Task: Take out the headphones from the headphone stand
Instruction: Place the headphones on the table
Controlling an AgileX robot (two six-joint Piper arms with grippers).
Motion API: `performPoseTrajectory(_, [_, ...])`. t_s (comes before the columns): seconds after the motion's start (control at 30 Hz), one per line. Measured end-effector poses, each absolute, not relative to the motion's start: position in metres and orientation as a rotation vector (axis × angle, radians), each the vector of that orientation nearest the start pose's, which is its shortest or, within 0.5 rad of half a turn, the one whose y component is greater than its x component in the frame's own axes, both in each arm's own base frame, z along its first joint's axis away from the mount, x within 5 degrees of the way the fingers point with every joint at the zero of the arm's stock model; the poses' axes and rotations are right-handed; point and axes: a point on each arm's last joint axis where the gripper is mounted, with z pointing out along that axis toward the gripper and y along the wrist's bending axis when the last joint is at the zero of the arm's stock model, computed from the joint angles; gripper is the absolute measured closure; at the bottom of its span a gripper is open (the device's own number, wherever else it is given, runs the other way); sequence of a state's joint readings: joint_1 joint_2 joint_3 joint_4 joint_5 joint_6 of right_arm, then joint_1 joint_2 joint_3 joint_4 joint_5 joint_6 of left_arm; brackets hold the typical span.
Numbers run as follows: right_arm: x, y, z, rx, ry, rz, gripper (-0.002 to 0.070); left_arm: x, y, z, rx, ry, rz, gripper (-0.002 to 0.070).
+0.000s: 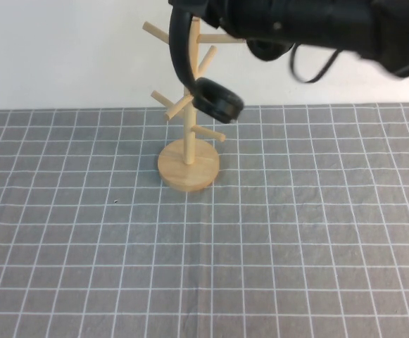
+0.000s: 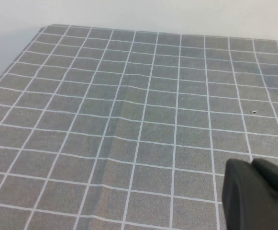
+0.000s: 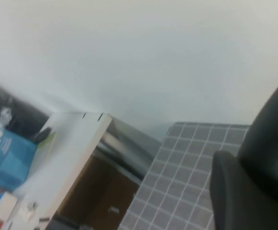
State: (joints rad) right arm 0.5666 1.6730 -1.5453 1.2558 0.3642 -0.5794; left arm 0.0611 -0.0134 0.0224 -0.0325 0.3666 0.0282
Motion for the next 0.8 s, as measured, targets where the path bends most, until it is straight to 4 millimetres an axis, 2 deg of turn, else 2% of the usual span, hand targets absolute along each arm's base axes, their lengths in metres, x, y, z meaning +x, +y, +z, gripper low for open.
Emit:
performPoseTrajectory(0.2, [0.288,0.217,0.422,-0.312,2.018,1.081,0.0616,0.053,0.002,0.173,-0.051,1.858,0.03,0.0679])
performPoseTrajectory(0.3, [0.275,0.205,0.423,-0.336,2.12,1.004,0.0615,0.053,0.002,0.173,-0.051,1.858,0.03,0.0679])
performPoseTrajectory(0.4, [0.262,0.194,0.415,-0.324,2.177,0.956,0.0616,0.053,0.002,0.173,-0.051,1.858,0.03,0.0679])
performPoseTrajectory(0.5, [0.25,0.184,0.392,-0.263,2.239,0.939,0.0616,0.053,0.002,0.173,-0.051,1.858,0.03,0.0679])
performPoseTrajectory(0.6, [0.247,0.18,0.349,-0.182,2.345,0.91,0.0616,0.053,0.002,0.173,-0.051,1.858,0.03,0.0679])
performPoseTrajectory(0.67, [0.25,0.181,0.319,-0.13,2.415,0.885,0.0616,0.053,0.002,0.173,-0.051,1.858,0.03,0.0679])
performPoseTrajectory(0.8, [0.27,0.192,0.277,-0.065,2.527,0.853,0.0616,0.053,0.002,0.173,-0.051,1.858,0.03,0.0679])
